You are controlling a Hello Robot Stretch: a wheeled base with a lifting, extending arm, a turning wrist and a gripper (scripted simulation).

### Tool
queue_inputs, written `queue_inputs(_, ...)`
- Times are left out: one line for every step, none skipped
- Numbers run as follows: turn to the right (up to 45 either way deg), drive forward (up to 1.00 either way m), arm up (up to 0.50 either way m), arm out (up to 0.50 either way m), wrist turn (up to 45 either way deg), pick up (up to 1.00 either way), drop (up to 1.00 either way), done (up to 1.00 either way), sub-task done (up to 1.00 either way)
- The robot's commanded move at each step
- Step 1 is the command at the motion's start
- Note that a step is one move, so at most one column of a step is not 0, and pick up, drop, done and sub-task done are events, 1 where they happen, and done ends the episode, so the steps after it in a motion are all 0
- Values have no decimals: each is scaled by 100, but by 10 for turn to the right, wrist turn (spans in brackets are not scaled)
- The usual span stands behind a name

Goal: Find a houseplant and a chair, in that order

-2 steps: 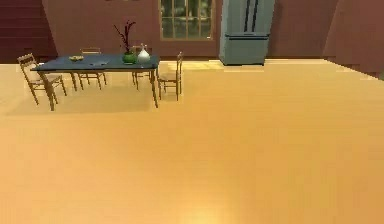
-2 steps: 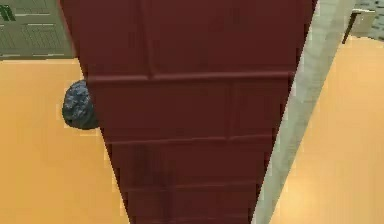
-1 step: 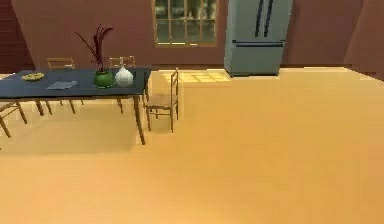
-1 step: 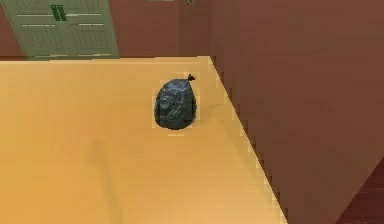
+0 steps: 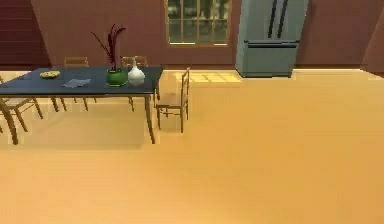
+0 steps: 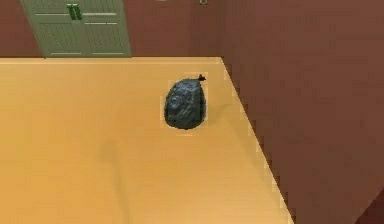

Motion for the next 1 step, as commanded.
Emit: queue_inputs(0, 100, 0, 0, 0, 0, 0, 0, 0)
